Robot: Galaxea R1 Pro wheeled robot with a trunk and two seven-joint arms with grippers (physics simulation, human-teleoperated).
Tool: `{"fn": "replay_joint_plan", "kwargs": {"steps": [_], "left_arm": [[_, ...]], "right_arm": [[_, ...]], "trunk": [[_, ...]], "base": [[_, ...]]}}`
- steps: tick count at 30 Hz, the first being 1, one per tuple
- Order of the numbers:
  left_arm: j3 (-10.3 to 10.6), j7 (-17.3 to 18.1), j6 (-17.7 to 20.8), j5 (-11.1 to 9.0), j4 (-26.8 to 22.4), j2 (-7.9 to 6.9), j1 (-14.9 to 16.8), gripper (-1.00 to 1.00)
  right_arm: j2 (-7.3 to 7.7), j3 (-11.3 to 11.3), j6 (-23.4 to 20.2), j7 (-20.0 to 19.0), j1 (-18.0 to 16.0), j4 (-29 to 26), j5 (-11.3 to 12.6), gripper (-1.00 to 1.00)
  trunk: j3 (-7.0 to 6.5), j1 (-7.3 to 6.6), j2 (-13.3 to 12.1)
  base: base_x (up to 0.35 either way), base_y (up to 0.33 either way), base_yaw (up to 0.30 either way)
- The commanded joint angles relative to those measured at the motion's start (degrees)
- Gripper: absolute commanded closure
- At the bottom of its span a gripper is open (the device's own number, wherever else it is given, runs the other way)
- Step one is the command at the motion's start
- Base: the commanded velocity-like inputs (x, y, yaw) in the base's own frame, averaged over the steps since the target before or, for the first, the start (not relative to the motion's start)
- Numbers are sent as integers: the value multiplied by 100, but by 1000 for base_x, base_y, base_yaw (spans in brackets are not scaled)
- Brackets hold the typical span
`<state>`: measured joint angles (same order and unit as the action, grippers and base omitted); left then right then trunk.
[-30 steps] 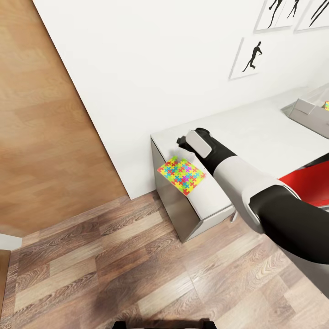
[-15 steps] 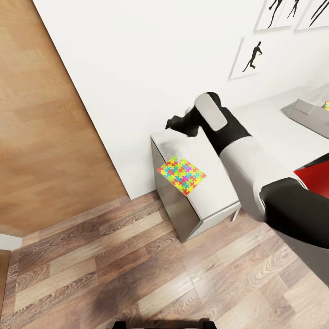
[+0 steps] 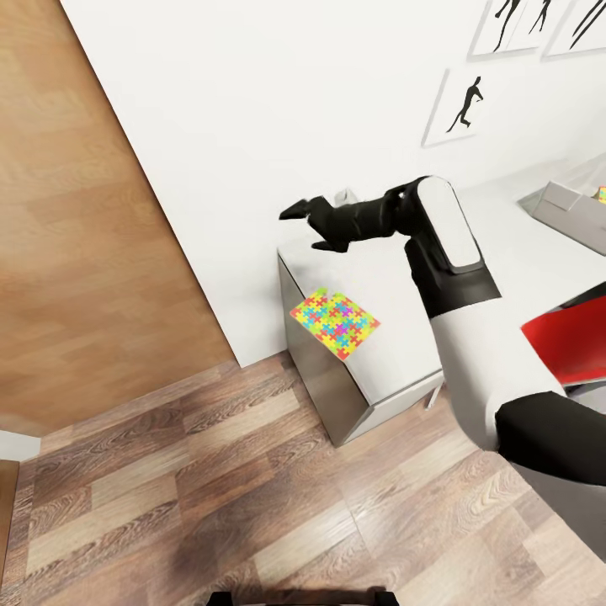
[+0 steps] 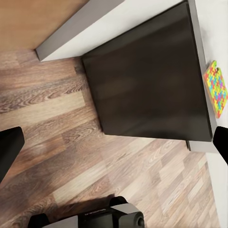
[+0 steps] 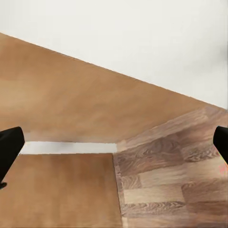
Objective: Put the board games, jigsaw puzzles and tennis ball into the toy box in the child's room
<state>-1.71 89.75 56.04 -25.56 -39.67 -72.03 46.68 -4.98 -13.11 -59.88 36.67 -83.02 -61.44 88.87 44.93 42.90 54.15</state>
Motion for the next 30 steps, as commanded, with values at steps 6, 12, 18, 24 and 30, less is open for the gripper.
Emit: {"fn": "replay_joint_plan", "kwargs": {"steps": [6,12,18,24,30], "left_arm": [[12,25,80,-3,5,-30,8,-100],[12,25,89,-2,11,-44,8,-100],[12,25,84,-2,12,-55,10,-100],[2,-227,83,-5,12,-33,15,-100],[-3,-397,81,-10,12,-8,17,-100]], "right_arm": [[-225,-979,30,68,588,-477,462,-100],[-502,-1521,76,277,1565,-554,462,-100],[-502,-2074,351,733,2703,-569,468,-100],[-502,-2357,406,828,3768,-567,425,-100],[-502,-2741,435,825,4513,-508,264,-100]], "trunk": [[5,1,4],[5,1,4],[5,1,4],[5,1,4],[5,1,4]], "base": [[0,0,0],[0,0,0],[0,0,0],[0,0,0],[0,0,0]]}}
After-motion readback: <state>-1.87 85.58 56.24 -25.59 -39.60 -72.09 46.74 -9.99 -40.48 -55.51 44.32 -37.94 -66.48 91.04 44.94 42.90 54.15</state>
